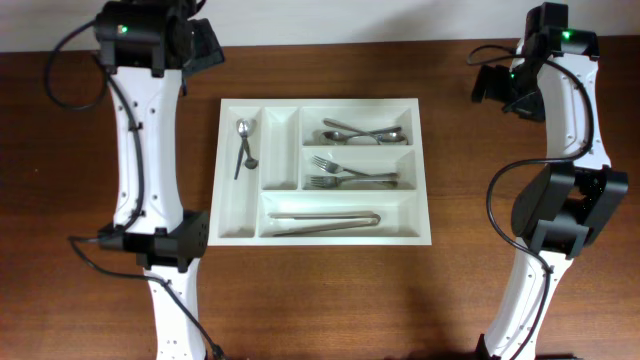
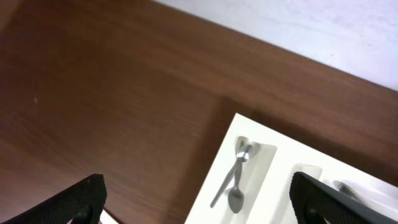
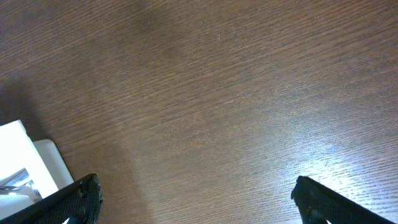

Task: Pack container
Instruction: 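Move the left gripper back toward the white plastic knife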

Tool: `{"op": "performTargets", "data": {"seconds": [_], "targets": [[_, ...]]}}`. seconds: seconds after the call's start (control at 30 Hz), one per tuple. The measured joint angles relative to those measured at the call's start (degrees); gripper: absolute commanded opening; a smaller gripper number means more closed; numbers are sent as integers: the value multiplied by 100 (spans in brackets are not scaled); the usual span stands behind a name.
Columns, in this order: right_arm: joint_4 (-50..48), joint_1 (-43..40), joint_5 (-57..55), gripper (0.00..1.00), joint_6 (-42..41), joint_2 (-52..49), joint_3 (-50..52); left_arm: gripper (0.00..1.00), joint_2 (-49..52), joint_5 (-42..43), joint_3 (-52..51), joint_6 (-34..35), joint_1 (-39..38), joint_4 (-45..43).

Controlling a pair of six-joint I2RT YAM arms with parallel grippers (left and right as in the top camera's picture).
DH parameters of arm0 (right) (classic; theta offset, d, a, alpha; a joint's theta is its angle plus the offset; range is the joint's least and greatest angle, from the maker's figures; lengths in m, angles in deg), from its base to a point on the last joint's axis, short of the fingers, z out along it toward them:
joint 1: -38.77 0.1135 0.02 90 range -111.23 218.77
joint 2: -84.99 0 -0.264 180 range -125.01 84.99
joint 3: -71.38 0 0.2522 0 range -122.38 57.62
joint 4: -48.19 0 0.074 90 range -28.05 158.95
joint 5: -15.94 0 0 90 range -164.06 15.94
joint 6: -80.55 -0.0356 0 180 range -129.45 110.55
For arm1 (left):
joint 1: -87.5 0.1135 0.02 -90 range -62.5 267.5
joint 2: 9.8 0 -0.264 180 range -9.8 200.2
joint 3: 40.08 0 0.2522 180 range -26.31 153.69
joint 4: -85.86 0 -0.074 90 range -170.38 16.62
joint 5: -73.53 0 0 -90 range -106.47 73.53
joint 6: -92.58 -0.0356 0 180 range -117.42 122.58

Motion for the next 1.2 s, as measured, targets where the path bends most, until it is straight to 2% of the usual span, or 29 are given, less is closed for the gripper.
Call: {"op": "performTargets", "data": {"seconds": [0.13, 0.27, 0.5, 0.7, 0.97, 1.2], "targets": [[0, 0, 0, 99, 2, 0, 0, 97, -278, -127, -48, -160, 0, 0], [0, 0, 0, 99, 0, 0, 0, 98, -874, -356, -664, -142, 0, -48], [2, 0, 0, 99, 0, 0, 0, 99, -2509, -780, -3436, 63, 0, -881], [0, 0, 0, 99, 0, 0, 0, 99, -3449, -754, -5014, 87, 0, -1097], [0, 0, 0, 99, 0, 0, 0, 99, -4581, -313, -5549, 90, 0, -1038], [0, 0, 0, 99, 0, 0, 0, 99, -5346, -273, -5908, 92, 0, -1058]]}}
